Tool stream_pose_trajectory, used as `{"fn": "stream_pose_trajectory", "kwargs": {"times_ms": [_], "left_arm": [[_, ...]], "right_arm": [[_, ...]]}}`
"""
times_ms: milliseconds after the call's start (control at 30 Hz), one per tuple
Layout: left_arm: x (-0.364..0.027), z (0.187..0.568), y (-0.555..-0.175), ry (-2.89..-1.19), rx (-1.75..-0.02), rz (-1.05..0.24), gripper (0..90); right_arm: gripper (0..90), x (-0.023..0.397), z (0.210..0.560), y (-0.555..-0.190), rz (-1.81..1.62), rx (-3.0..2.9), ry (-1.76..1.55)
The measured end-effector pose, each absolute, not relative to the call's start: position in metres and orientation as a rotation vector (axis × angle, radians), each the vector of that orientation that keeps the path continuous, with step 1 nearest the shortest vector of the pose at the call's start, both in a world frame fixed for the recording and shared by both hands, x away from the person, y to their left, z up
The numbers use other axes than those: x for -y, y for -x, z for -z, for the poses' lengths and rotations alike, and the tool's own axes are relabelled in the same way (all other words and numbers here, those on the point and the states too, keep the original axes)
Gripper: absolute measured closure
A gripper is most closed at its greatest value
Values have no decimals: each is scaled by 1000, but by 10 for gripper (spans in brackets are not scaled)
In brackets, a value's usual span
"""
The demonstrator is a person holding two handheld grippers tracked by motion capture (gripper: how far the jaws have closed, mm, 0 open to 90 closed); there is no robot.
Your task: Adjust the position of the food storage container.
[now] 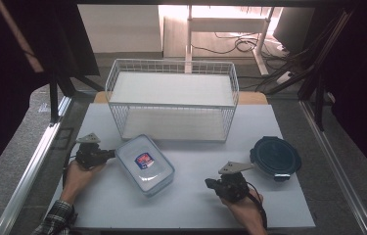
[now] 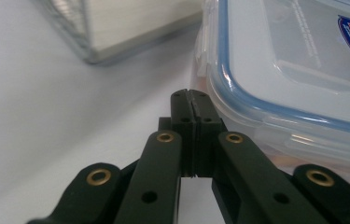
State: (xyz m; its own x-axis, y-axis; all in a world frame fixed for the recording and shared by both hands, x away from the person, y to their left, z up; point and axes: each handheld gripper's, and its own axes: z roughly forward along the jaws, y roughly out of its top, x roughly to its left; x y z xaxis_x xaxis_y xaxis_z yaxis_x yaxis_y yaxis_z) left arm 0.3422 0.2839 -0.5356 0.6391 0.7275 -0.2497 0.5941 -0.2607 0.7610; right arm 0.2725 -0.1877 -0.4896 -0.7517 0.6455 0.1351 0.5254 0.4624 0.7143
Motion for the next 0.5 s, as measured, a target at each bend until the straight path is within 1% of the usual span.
{"fn": "stream_pose_trajectory", "kwargs": {"times_ms": [200, 233, 300, 333, 400, 467, 500], "left_arm": [[-264, 535, -334, -1985, -977, -118, 899], [-260, 536, -331, -1983, -956, -86, 899], [-256, 535, -329, -2002, -926, -87, 898], [-254, 534, -331, -1987, -958, -117, 899], [-254, 533, -334, -1962, -982, -119, 899], [-249, 534, -338, -1965, -978, -111, 900], [-245, 535, -339, -1996, -979, -102, 900]], "right_arm": [[887, 177, 494, -269, -1153, -2583, -1012], [887, 176, 495, -268, -1151, -2590, -1014], [888, 172, 496, -266, -1155, -2612, -1007], [887, 167, 498, -263, -1157, -2631, -988], [887, 166, 498, -263, -1159, -2641, -984], [886, 160, 501, -261, -1164, -2668, -967], [886, 156, 502, -262, -1160, -2680, -968]]}}
